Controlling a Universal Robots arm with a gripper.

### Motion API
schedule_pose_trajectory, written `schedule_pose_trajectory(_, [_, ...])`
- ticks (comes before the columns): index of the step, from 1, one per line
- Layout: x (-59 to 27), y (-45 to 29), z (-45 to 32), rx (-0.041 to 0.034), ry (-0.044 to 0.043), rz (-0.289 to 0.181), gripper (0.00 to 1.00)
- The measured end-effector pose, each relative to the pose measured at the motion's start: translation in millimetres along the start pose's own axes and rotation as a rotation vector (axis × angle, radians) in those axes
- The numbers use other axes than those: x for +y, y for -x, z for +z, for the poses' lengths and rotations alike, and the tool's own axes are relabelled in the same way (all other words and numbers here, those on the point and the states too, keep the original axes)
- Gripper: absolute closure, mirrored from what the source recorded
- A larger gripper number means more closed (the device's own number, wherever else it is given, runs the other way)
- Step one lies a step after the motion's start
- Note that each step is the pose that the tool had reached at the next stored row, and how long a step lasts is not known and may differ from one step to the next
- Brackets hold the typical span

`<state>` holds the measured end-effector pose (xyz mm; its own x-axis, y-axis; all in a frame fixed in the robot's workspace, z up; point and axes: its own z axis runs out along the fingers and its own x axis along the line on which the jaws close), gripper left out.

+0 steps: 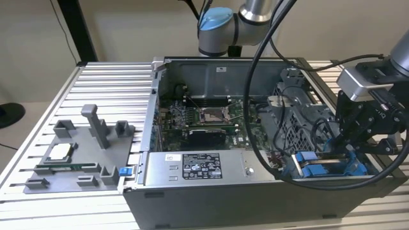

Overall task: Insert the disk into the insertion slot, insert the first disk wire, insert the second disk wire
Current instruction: 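Insert the first disk wire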

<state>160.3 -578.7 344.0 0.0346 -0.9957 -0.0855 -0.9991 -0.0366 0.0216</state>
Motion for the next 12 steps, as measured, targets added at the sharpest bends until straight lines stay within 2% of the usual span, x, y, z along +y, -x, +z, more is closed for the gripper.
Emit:
schedule_pose_trajectory(8, [-0.6, -0.3, 3.1, 0.0007, -0.0124, -0.001, 1.0])
schedule_pose_trajectory(12, [-0.7, -0.3, 3.7, 0.0009, -0.0145, 0.0, 1.0])
